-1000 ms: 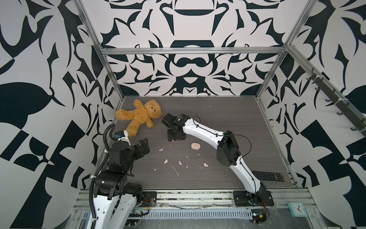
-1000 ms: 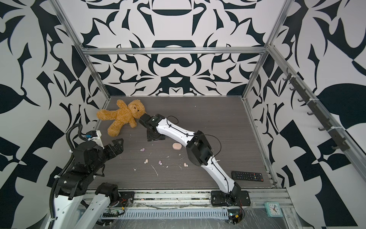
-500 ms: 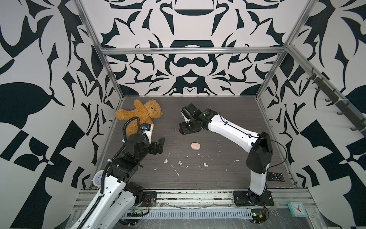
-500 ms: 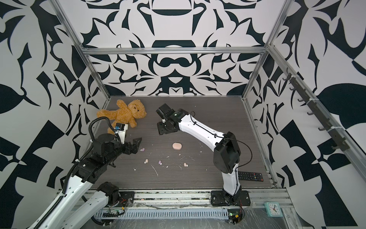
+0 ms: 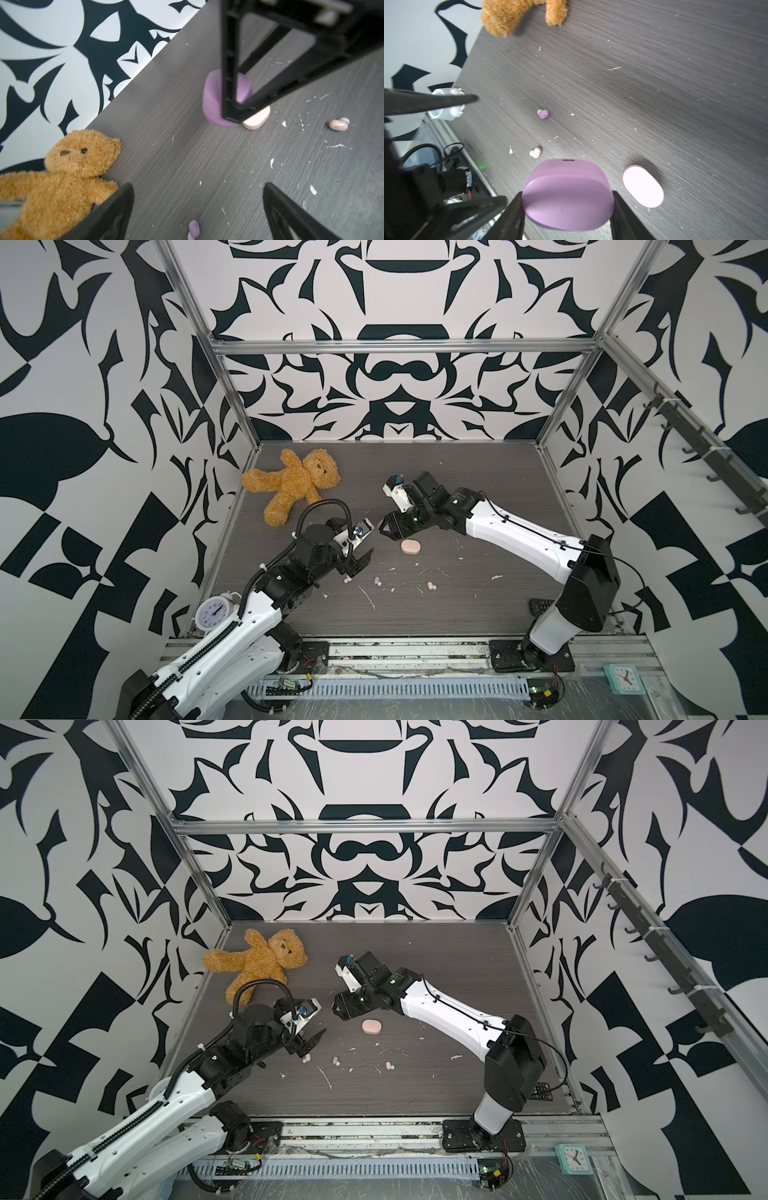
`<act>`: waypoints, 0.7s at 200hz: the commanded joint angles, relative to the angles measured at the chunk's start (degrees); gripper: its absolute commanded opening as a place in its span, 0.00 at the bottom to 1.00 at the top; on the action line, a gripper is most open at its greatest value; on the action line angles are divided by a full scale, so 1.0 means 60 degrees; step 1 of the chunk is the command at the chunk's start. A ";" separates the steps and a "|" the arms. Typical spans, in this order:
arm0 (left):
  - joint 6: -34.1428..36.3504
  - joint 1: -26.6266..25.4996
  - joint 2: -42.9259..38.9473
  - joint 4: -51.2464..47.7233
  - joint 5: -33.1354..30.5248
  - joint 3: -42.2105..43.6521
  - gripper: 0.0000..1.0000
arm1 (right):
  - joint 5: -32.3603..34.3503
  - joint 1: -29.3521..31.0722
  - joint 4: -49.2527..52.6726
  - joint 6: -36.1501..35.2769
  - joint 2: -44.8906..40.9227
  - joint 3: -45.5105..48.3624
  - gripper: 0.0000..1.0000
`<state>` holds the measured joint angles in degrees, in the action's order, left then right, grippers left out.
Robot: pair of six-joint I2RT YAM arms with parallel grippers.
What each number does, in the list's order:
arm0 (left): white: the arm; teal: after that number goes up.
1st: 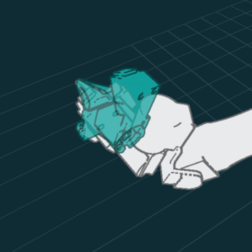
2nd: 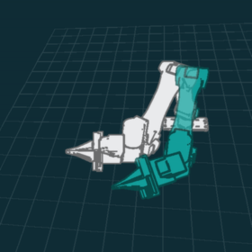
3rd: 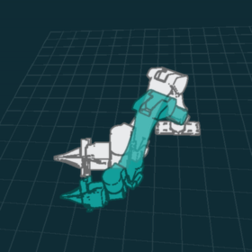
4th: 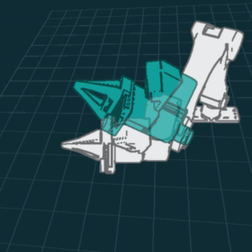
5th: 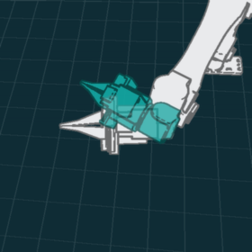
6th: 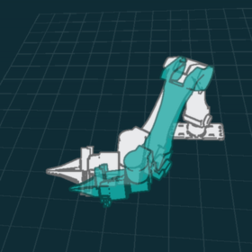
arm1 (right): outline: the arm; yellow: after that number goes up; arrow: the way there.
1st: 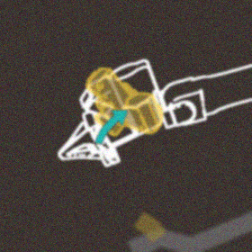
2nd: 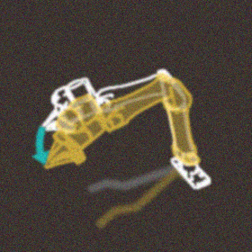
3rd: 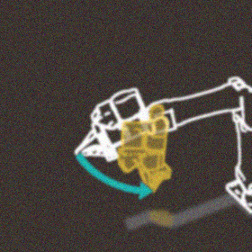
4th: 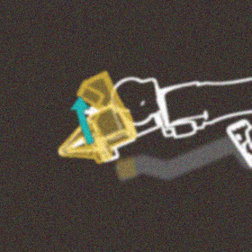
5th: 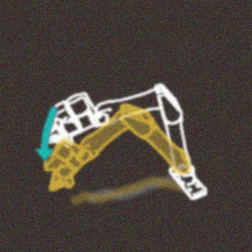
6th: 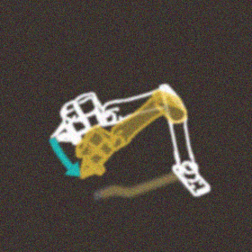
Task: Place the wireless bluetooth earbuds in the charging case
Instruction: 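Lift the lilac case toward the left gripper while the left gripper approaches, then close the left gripper on the lilac case held by the right gripper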
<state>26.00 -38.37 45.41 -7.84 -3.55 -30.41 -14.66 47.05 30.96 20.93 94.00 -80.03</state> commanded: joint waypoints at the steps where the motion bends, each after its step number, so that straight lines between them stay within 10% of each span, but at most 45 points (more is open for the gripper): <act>1: 0.1068 -0.0207 -0.0119 0.0965 0.0250 0.0374 0.99 | -0.0927 -0.0035 -0.1023 -0.0182 -0.0544 0.0563 0.00; 140: 0.1251 -0.1720 -0.0720 0.1817 0.0300 0.1409 1.00 | -0.3312 -0.0042 -0.3753 0.0006 -0.1385 0.2852 0.00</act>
<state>35.20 -48.47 42.35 1.91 -3.07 -22.00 -30.65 46.94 13.72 20.82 87.05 -63.57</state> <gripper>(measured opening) 0.991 0.608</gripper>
